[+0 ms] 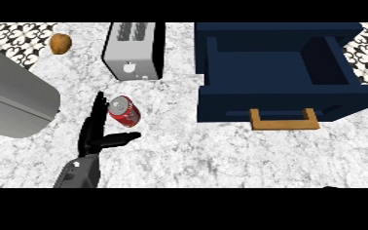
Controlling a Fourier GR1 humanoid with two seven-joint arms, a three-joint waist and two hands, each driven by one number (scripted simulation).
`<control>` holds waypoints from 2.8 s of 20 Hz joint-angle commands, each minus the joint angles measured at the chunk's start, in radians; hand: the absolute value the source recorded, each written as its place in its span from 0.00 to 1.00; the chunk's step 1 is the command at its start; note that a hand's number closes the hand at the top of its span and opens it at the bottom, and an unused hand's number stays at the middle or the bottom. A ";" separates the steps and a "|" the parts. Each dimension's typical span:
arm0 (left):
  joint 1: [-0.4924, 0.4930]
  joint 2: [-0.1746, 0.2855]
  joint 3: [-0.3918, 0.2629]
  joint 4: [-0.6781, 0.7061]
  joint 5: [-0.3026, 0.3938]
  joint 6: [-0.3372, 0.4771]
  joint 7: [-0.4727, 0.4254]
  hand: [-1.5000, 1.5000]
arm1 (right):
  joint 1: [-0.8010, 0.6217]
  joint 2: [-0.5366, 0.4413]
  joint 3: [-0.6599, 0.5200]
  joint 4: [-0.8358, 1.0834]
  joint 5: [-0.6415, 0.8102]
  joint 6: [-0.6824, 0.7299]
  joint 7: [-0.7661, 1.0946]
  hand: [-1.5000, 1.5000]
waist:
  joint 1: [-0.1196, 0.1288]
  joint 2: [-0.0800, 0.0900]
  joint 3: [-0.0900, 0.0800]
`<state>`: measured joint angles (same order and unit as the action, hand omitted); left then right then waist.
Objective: Pick up the can, place it into the drawer and close the drawer
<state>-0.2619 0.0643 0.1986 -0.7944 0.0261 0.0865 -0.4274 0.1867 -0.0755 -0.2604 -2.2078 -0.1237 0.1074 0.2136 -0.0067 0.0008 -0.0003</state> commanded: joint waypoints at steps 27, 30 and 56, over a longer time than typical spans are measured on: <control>-0.389 0.033 0.053 0.570 0.004 -0.200 -0.291 1.00 | -0.098 -0.067 -0.112 0.013 -0.073 0.036 0.041 0.00 | -0.014 0.005 -0.001; -0.358 0.040 0.069 0.569 0.021 -0.185 -0.314 1.00 | -0.091 0.004 0.000 0.012 0.060 -0.011 0.040 0.00 | -0.007 0.004 -0.001; -0.600 -0.062 -0.063 0.165 0.090 -0.040 0.132 1.00 | -0.072 -0.027 -0.069 -0.101 0.038 -0.028 0.131 0.00 | 0.002 -0.020 0.002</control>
<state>-0.7235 0.0430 0.1782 -0.5229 0.0930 0.0524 -0.3602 0.1008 -0.0934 -0.3096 -2.2817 -0.0734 0.0810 0.3196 0.0121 -0.0048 -0.0005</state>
